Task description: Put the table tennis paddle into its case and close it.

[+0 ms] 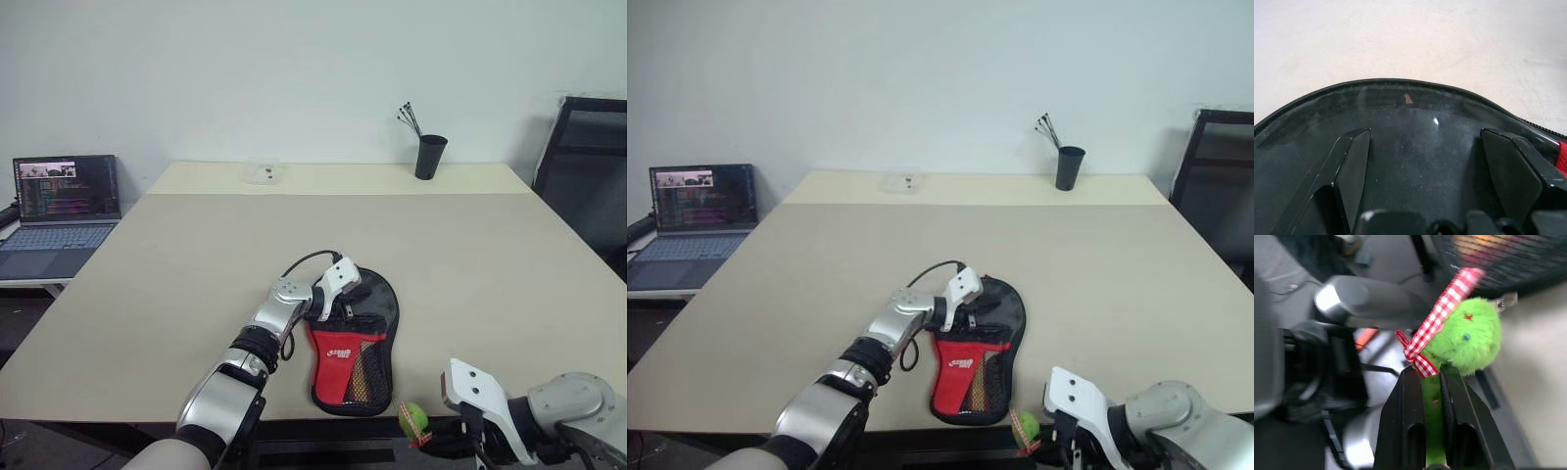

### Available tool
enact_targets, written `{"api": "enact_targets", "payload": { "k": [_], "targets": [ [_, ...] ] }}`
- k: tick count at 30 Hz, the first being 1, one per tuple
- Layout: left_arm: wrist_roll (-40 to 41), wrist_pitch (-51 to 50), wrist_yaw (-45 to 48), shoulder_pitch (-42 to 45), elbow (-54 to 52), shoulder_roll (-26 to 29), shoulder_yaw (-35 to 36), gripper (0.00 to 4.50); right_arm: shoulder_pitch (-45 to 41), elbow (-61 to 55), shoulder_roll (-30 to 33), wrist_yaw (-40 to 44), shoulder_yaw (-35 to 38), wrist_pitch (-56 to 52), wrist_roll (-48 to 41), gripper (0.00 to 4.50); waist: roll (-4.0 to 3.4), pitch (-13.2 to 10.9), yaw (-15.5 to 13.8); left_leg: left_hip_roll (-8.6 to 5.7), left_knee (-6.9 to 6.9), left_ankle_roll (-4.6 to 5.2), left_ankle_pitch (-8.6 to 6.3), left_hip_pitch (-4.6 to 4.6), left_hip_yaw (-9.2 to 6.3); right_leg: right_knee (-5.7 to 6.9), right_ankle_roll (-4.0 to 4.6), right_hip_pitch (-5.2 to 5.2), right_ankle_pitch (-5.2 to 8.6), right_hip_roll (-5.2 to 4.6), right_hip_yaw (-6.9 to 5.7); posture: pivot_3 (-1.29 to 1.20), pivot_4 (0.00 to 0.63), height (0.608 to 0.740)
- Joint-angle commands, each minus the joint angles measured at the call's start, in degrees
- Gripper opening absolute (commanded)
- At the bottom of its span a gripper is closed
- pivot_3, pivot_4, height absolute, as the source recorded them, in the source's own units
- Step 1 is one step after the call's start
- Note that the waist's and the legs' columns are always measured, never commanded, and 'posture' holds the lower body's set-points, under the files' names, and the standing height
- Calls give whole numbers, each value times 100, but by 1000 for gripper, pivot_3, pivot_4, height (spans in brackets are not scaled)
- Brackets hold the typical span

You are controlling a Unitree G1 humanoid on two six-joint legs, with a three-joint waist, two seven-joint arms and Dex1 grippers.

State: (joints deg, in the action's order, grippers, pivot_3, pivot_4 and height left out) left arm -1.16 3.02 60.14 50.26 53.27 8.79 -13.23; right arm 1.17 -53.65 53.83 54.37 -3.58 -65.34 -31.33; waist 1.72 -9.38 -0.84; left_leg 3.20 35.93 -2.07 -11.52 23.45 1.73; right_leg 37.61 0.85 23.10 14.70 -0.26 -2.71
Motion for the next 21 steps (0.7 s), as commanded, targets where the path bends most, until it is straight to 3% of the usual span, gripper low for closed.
{"api": "enact_targets", "payload": {
  "k": [1, 7, 14, 21],
  "targets": [
    [-351, -156, -104, -283, 309, 34, -263, 3901, -100, -473, -103, -39, -112, -173, -610, 69, 2, 1, 1, 0, 0, 0, 0, 0, -2, -1, 0, 0, 0, 0, -1, 0, 150, 740],
    [-349, -173, -121, -296, 275, 46, -258, 3901, -572, -496, -343, -379, -322, -474, -1076, 67, 1, 3, 3, 1, -2, -1, -1, 1, -5, -6, 1, -1, 1, -1, -4, 0, 150, 740],
    [-346, -217, -134, -344, 186, 44, -263, 3901, -614, -519, -125, -601, -71, -572, -1362, 66, 0, 4, 3, 5, -4, 1, -3, 12, -7, -19, -1, -1, -1, -1, -10, 0, 150, 740],
    [-338, -232, -131, -373, 136, 14, -280, 3901, -680, -488, 72, -762, -9, -474, -1483, 2318, -1, 5, 3, 6, -3, 2, -3, 15, -10, -28, -2, -2, -2, -1, -14, 0, 150, 740]
  ]
}}
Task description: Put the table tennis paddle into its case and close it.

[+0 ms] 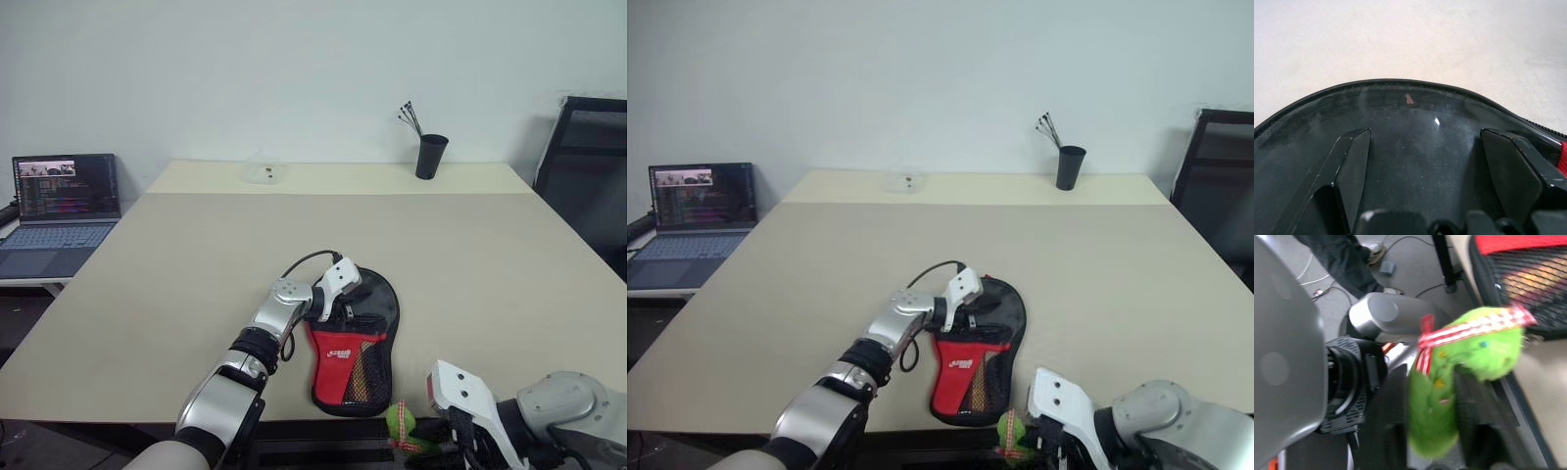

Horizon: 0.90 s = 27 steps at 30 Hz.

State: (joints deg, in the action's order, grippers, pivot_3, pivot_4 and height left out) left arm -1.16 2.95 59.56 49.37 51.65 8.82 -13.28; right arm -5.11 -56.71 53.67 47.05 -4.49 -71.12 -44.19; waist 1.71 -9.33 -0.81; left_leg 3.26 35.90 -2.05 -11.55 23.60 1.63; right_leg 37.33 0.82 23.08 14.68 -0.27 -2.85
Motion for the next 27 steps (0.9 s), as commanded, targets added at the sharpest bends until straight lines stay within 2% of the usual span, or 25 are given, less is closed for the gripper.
{"api": "enact_targets", "payload": {
  "k": [1, 4, 8, 13, 16, 22, 27],
  "targets": [
    [-337, -228, -72, -288, 292, 10, -279, 3901, -41, -152, 122, -21, 122, 135, -204, 2594, 0, 0, 1, 0, 0, 0, 0, 0, 1, -1, -1, 0, -1, 0, 0, 0, 150, 740],
    [-333, -235, -67, -308, 258, 7, -288, 3901, -14, 14, 180, 18, 310, 262, -277, 3639, -1, 1, 1, 3, 0, 0, 0, 3, 3, -11, 0, 0, -1, 0, 2, 0, 150, 740],
    [-272, -298, -41, -363, 58, 24, -258, 3901, -324, 602, 28, -124, 410, 606, -99, 3639, 0, 3, 6, 4, 1, 0, 0, 9, 3, -19, -19, 0, -12, 0, 2, 0, 150, 740],
    [60, -765, 207, -685, -1093, 233, -110, 3901, -856, 1909, -515, -357, -34, 1987, 1000, 3639, 2, 3, 71, 7, 0, 1, 0, 18, 5, -23, -24, 7, -15, 4, 3, 0, 150, 740],
    [276, -1193, 264, -1069, -2213, 641, 73, 3901, -1031, 2647, -783, -304, -234, 2814, 1567, 3639, -3, -2, 93, 13, -10, 6, -5, 28, 17, -26, -21, 18, -13, 19, 16, 0, 150, 740],
    [791, -1933, -14, -2146, -3898, 1643, 884, 3901, -1673, 4231, -1472, 116, -169, 4178, 1932, 3639, -10, -19, 183, 42, -13, 11, -8, 24, 29, -13, -20, 40, -12, 64, 55, 0, 150, 740],
    [1285, -2422, -541, -3053, -4891, 2181, 1831, 3901, -2436, 5511, -1753, 984, -177, 4354, 1733, 3639, -4, -64, 244, 49, -11, 11, -8, 13, 31, 22, -17, 49, -12, 63, 57, 0, 150, 740]
  ]
}}
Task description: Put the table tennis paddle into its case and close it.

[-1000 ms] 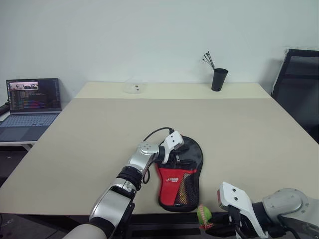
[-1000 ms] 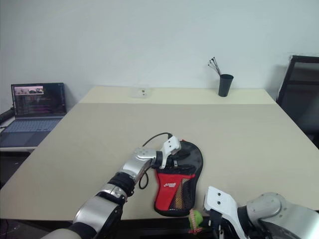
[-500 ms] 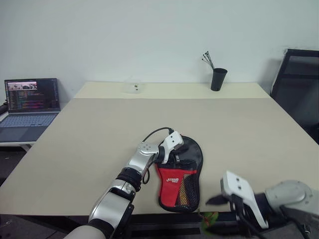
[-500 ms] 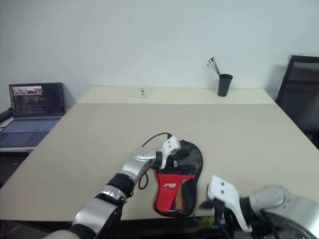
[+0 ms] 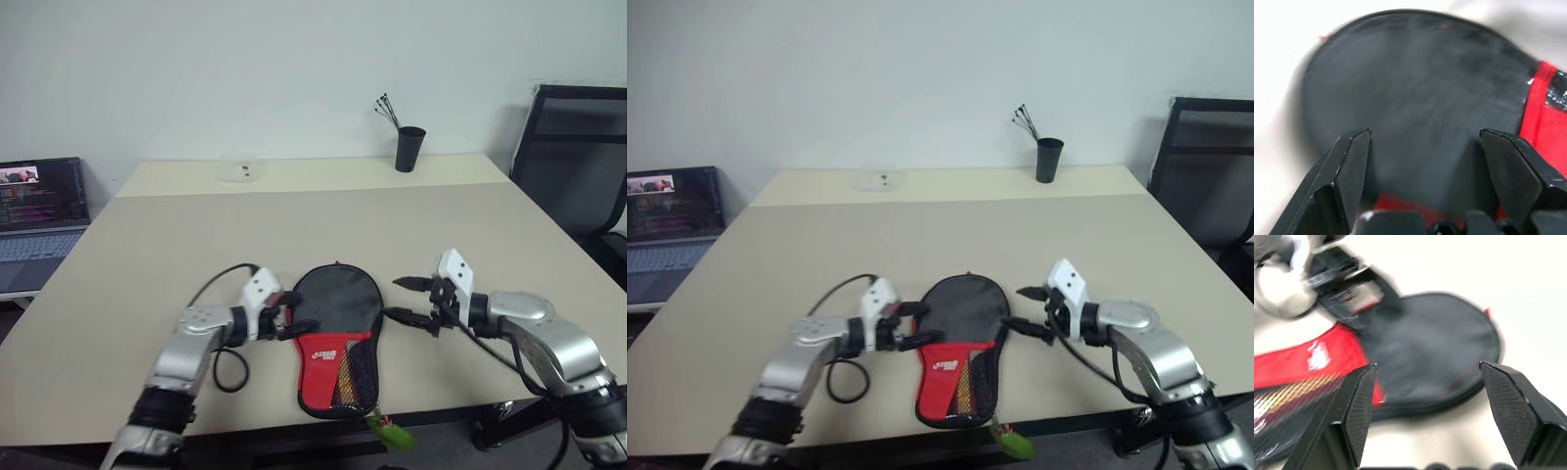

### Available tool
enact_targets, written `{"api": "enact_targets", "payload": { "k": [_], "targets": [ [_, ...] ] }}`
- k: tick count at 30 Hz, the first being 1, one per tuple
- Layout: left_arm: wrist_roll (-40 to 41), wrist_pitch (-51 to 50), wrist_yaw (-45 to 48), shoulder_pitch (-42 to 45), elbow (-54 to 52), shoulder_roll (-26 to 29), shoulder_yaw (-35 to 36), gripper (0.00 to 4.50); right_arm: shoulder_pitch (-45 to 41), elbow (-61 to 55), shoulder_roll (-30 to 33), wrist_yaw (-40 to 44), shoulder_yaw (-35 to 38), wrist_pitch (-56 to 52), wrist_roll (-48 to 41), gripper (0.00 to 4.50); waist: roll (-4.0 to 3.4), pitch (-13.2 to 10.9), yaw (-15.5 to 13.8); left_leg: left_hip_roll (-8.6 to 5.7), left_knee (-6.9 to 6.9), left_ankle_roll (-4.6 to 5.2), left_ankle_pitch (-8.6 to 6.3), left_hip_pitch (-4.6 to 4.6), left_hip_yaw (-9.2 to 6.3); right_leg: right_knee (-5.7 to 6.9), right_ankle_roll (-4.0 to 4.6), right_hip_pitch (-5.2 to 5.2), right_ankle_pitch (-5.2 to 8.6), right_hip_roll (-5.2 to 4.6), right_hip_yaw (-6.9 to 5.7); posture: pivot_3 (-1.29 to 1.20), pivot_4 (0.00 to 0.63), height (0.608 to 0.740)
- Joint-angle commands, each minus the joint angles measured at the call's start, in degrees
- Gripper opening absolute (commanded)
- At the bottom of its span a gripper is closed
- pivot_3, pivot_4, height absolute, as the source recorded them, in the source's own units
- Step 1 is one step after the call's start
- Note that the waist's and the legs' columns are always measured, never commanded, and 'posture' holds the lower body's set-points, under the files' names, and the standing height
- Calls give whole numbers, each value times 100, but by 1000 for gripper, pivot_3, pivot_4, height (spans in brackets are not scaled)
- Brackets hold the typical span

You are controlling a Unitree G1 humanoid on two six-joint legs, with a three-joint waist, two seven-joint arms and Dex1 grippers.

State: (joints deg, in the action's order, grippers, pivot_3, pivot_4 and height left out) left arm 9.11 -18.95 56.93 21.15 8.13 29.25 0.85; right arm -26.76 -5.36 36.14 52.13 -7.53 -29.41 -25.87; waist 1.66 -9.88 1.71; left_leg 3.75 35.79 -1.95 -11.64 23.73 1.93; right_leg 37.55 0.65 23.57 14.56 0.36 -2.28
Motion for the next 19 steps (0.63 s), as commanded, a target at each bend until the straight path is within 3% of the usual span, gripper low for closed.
{"api": "enact_targets", "payload": {
  "k": [1, 7, 11, 19],
  "targets": [
    [313, -285, -374, -388, -713, 201, 559, 3901, -386, 578, -19, 601, 106, 354, -15, 3639, 4, -14, -23, -1, 1, -1, 0, 1, 1, 9, 3, 3, 2, -4, -1, 0, 150, 740],
    [639, -510, -786, -876, -1560, 372, 1034, 3901, -922, 1597, -26, 1050, 137, 754, 256, 3639, 9, -28, -159, -9, 13, -1, 1, 12, 11, 21, 6, 15, 3, -34, 5, 0, 150, 740],
    [712, -689, -965, -657, -1805, 330, 787, 3901, -1105, 2054, 134, 1197, 321, 932, 369, 3639, 9, -28, -197, -12, 13, -1, 1, 13, 29, 22, 6, 15, 3, -48, 13, 0, 150, 740],
    [717, -573, -864, -324, -1421, 361, 510, 3901, -716, 1450, 345, 984, 517, 655, 483, 3639, 9, -28, -178, -14, 13, -2, 0, 14, 37, 24, 6, 20, 2, -49, 18, 0, 150, 740]
  ]
}}
